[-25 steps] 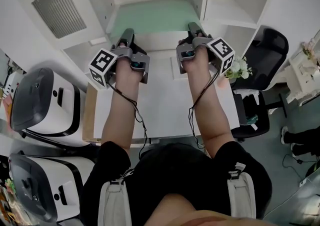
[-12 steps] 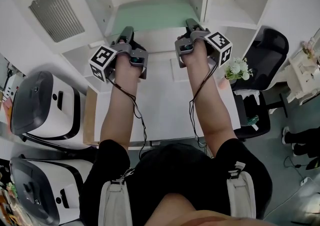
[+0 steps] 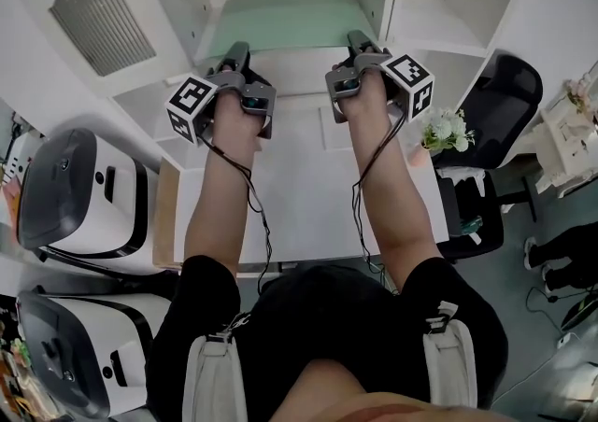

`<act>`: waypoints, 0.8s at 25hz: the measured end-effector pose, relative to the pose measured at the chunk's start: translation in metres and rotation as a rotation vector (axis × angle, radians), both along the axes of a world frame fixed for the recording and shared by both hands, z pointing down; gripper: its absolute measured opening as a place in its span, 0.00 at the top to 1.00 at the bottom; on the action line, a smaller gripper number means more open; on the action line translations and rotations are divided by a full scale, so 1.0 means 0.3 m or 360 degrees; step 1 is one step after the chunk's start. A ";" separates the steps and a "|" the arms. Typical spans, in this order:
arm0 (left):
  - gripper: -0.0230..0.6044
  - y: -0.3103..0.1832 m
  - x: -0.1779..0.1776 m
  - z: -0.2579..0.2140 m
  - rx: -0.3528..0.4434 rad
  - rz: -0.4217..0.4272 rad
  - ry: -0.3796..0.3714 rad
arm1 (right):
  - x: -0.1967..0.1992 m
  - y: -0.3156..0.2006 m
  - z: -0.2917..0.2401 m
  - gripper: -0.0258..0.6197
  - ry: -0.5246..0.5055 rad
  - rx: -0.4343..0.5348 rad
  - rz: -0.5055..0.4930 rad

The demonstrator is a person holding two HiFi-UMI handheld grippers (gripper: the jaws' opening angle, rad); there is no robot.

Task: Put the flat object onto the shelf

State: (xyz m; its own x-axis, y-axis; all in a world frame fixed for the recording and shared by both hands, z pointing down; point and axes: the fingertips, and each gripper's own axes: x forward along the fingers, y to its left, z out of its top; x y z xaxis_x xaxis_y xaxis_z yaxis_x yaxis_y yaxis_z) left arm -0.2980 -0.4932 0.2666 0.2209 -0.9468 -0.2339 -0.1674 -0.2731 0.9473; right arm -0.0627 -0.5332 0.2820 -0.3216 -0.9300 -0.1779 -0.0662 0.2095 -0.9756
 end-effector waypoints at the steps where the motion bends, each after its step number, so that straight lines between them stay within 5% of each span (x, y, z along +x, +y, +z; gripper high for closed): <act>1: 0.82 -0.017 -0.004 -0.002 -0.0005 0.0000 0.0001 | -0.003 -0.011 -0.003 0.83 0.0008 -0.0002 0.0000; 7: 0.73 -0.019 -0.004 -0.015 0.0067 -0.0012 0.0011 | 0.003 0.001 -0.021 0.74 0.0072 0.0089 0.0005; 11: 0.64 -0.006 -0.021 -0.043 0.0130 -0.0051 -0.0106 | 0.024 0.011 -0.049 0.65 0.0186 0.0175 0.0062; 15: 0.64 0.035 -0.050 -0.049 0.0138 -0.0165 -0.0368 | 0.075 0.046 -0.056 0.65 0.0368 0.0238 0.0173; 20: 0.64 0.090 -0.040 -0.054 0.0162 -0.0291 -0.0886 | 0.132 0.108 -0.082 0.64 0.0810 0.0352 0.0373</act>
State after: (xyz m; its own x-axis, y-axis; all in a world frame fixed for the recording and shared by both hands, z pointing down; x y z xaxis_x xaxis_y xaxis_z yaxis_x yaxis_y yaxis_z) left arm -0.3100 -0.4663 0.2504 0.1717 -0.9600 -0.2212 -0.6842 -0.2777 0.6743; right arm -0.0232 -0.5007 0.2574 -0.2081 -0.9449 -0.2529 -0.5822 0.3274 -0.7442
